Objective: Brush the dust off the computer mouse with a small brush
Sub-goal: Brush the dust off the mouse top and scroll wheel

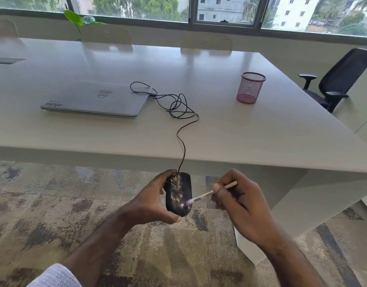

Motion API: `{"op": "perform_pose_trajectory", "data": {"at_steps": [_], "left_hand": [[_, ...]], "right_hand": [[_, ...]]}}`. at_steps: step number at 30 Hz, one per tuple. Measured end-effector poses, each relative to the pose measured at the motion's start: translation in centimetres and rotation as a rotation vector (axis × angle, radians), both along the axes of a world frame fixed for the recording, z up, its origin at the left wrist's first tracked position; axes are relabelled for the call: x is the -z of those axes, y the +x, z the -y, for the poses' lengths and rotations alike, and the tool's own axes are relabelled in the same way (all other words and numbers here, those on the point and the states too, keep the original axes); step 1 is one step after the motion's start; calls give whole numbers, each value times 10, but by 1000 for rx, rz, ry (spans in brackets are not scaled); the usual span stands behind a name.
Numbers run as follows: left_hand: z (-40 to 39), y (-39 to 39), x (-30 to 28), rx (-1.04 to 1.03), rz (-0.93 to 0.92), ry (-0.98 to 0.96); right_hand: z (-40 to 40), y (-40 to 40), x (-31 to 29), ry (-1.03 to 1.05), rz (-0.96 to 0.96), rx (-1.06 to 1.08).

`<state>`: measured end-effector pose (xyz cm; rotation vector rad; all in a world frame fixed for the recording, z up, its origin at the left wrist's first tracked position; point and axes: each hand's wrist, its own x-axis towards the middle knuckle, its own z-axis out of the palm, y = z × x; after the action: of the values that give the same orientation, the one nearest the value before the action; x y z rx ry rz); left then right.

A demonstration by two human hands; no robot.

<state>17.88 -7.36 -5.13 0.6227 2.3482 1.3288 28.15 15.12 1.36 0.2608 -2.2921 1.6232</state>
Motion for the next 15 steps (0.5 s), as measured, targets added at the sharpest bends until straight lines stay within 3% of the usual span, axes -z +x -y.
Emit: {"op": "perform_pose_trajectory", "data": {"at_steps": [3,9,15], "left_hand": [[0,-1,1,5,6,5],[0,-1,1,3,-5,-4],[-1,1,-3,12,-6,4]], "right_hand": [[1,-2,0,-62,-19,15],[0,-1,4,59,3,3],[4,-2,0,-72,-17,12]]}}
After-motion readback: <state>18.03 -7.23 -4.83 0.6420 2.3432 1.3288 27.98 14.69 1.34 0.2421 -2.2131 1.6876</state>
